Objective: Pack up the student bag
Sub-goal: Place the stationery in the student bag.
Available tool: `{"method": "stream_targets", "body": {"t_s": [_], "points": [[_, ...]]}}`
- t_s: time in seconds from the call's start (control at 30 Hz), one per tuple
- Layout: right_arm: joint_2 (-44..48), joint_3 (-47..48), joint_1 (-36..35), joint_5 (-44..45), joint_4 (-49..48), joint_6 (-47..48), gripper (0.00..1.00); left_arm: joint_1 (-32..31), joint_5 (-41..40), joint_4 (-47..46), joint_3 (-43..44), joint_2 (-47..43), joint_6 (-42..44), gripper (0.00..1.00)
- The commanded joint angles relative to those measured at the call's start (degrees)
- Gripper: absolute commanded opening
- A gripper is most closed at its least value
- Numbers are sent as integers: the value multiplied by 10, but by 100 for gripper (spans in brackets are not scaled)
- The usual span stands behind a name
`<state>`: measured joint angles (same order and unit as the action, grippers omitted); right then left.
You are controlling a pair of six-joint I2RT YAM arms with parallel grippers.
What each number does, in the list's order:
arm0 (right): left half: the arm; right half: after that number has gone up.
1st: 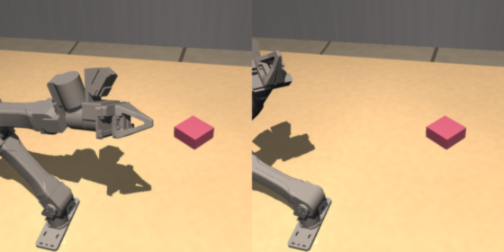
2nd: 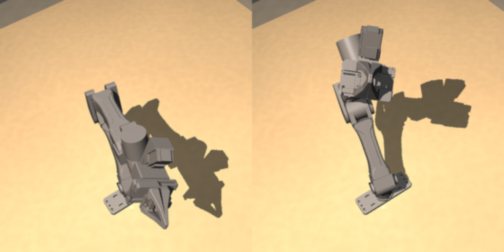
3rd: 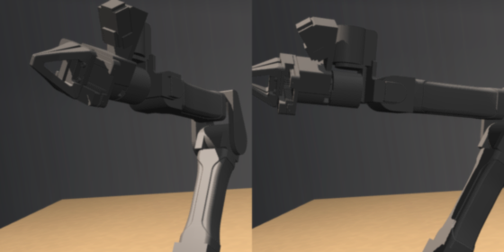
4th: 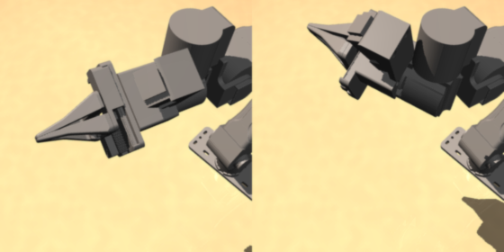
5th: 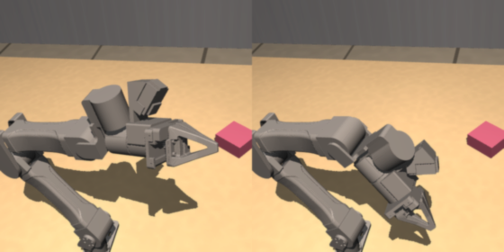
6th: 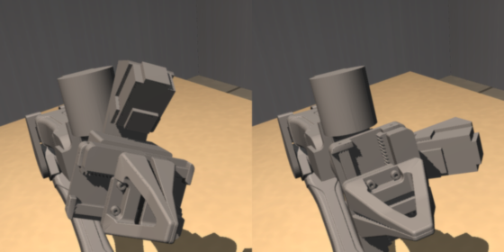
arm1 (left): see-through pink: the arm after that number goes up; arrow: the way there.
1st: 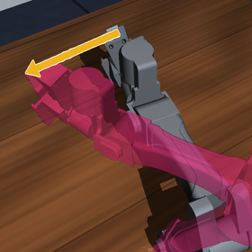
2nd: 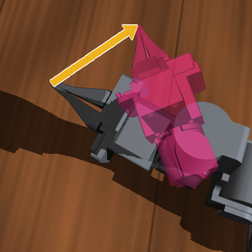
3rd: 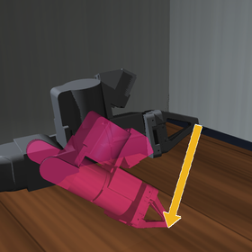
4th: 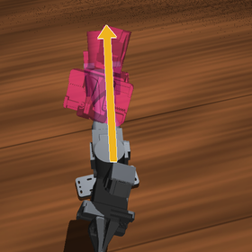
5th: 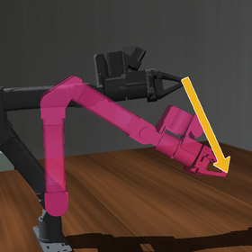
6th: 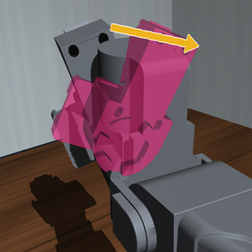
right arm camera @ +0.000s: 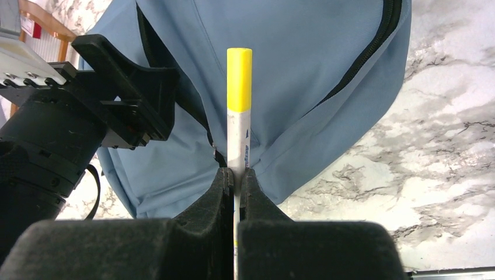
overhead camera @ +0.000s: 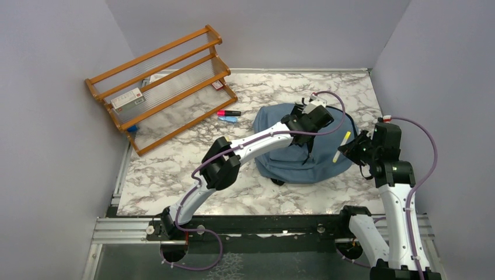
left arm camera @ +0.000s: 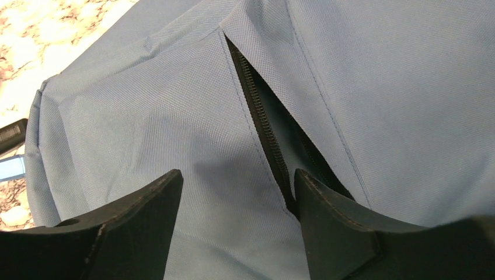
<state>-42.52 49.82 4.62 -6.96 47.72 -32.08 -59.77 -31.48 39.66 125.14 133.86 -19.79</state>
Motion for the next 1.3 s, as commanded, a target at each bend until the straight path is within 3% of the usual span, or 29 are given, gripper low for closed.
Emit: {"method": "stream_targets", "body": {"t_s": [0.0,0.23,0.43,0.6,0.87,1.27], "points": [[1,-10,3,-14,-6,-3,1,-3,-30,12,13,5,24,67],[-12,-29,4,-52,-36,-2,1,-3,-21,12,12,-10,30,58],[-27,-58,3,-119,-88,-17,1,-3,3,11,12,-24,36,36],[-44,-92,3,-188,-170,-9,0,-2,28,8,-1,-39,52,28],[-54,-126,4,-247,-326,32,1,3,88,-25,-32,-75,71,6],[-111,-196,4,-273,-586,21,1,3,139,-40,-30,-96,65,0]]}}
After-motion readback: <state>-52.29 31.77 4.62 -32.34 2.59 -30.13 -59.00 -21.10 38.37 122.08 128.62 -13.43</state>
